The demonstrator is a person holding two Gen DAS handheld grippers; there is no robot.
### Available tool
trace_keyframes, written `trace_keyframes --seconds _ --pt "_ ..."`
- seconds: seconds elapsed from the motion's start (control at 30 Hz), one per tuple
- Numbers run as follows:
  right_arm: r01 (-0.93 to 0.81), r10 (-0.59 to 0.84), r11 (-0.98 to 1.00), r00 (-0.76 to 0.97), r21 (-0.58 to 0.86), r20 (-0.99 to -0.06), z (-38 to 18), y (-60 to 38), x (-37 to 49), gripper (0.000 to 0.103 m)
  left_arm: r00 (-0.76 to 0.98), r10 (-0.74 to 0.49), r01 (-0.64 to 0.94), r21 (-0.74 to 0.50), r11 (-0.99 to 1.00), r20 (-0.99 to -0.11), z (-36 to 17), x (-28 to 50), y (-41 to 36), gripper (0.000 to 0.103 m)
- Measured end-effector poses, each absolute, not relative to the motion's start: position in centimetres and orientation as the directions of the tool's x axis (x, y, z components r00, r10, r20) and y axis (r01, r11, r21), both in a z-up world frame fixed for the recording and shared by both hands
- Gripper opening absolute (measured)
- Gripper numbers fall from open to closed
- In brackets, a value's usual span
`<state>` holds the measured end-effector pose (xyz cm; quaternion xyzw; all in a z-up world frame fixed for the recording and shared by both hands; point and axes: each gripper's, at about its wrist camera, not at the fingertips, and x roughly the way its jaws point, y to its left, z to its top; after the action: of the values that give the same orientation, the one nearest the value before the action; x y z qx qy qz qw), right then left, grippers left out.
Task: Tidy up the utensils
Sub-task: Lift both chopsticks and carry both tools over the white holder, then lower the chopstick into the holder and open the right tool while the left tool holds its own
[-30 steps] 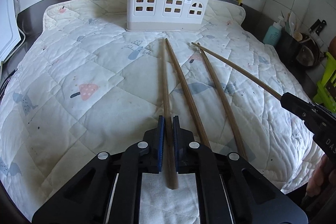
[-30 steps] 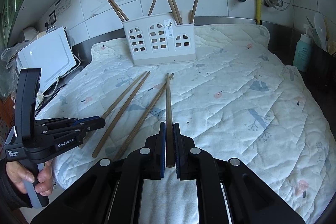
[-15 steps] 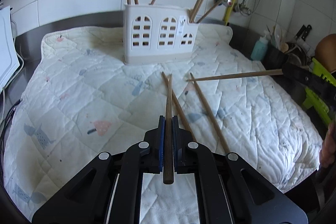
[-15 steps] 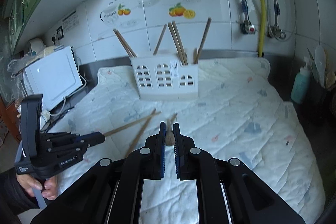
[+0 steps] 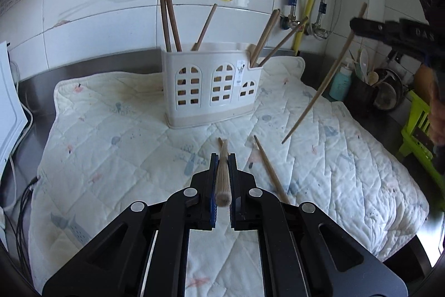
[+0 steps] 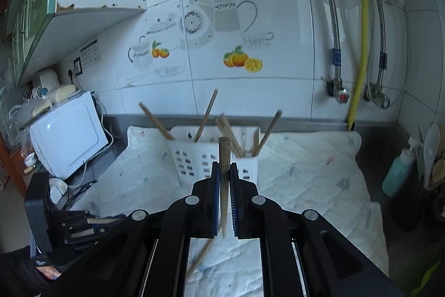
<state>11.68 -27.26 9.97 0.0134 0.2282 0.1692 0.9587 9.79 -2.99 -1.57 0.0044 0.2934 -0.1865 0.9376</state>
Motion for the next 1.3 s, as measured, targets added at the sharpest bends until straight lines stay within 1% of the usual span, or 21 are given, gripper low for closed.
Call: trace_keyframes --seconds 0.2,0.33,0.5,0.6,0.77,0.87,0.97,1.13,1.3 --pt "-0.318 0.318 0.946 0.867 0.065 -0.384 13.8 -26.9 14.7 0.007 0.773 -0.330 0.368 -0.041 0.929 -0.542 0.5 11.2 -3.7 0.005" --pt "-0.287 0.275 0.958 0.888 0.023 -0.369 15.6 -26.6 17.0 0.007 0.777 -0.352 0.382 -0.054 0.923 -0.521 2.1 11.9 -3.7 0.005" --pt "-0.265 0.263 0.963 0.904 0.040 -0.338 16.9 -26.8 19.3 0.007 0.795 -0.358 0.383 -0.052 0.922 -0.490 4.1 12.7 -3.3 0.005" --pt "-0.257 0.253 0.966 0.905 0.034 -0.342 16.8 -26.5 20.8 0.007 0.805 -0.364 0.381 -0.062 0.922 -0.468 5.2 13.2 -2.9 0.005" --pt "-0.254 0.242 0.967 0.894 0.018 -0.377 15.5 -25.5 22.9 0.007 0.827 -0.379 0.380 -0.083 0.921 -0.415 7.5 13.5 -2.5 0.005" --pt "-0.252 0.233 0.968 0.887 0.005 -0.399 14.3 -25.0 23.8 0.007 0.849 -0.381 0.378 -0.082 0.922 -0.366 9.6 13.9 -2.5 0.005" --pt "-0.247 0.223 0.969 0.877 -0.002 -0.425 13.2 -24.7 24.5 0.007 0.880 -0.365 0.363 -0.065 0.929 -0.304 11.9 14.1 -2.6 0.005" --pt "-0.244 0.216 0.970 0.870 -0.007 -0.443 12.0 -24.9 24.9 0.007 0.919 -0.336 0.331 -0.056 0.942 -0.209 15.0 15.4 -2.7 0.005" --pt "-0.242 0.207 0.970 0.871 -0.023 -0.446 11.4 -25.0 24.5 0.007 0.941 -0.293 0.291 -0.036 0.956 -0.170 15.9 17.6 -3.5 0.005"
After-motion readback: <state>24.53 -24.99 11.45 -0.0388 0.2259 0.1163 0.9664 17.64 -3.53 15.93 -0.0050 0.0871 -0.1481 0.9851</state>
